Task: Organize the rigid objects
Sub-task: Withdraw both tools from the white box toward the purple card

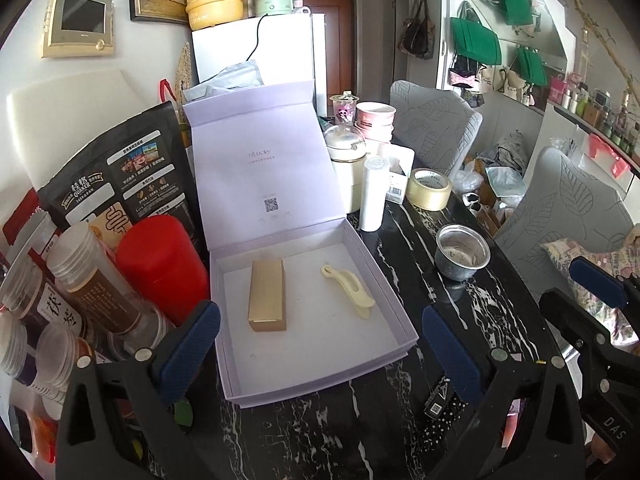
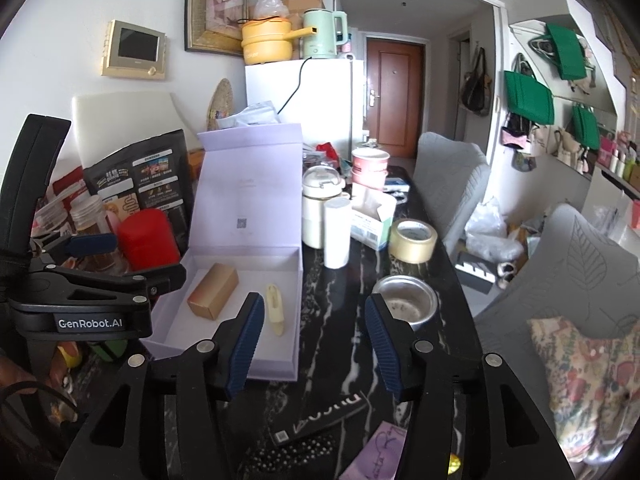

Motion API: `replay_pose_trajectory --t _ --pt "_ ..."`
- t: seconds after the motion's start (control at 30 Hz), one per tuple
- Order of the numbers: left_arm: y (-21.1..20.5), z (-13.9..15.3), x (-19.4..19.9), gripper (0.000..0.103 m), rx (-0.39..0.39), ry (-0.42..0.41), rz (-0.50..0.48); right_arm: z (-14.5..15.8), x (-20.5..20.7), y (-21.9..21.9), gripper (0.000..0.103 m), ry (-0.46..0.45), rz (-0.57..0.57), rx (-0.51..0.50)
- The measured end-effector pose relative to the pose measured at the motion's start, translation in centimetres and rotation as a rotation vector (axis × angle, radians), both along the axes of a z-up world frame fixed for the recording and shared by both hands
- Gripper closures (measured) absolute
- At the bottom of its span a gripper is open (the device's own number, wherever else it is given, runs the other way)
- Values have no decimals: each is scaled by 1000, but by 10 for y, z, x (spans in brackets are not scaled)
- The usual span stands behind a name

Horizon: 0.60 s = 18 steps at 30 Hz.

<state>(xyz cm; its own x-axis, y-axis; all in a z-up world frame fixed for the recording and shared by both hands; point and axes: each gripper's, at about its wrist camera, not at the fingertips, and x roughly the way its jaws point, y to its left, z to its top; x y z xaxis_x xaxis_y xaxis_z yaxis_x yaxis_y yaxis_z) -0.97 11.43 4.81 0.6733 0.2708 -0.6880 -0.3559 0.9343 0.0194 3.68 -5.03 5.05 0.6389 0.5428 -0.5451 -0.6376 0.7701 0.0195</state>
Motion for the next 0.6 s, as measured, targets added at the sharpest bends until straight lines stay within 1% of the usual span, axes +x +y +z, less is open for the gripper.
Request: replay_pose_trajectory --t 0.13,0.47,0.6 --pt "-9 -4 -4 0 6 8 -18 -2 -7 -11 50 5 -18 -1" --pt "-38 -12 -20 0 6 5 -99 -8 -27 -38 49 11 -68 -2" --pt "-51 -19 -23 0 11 16 -136 -11 -36 -47 49 13 -80 -5"
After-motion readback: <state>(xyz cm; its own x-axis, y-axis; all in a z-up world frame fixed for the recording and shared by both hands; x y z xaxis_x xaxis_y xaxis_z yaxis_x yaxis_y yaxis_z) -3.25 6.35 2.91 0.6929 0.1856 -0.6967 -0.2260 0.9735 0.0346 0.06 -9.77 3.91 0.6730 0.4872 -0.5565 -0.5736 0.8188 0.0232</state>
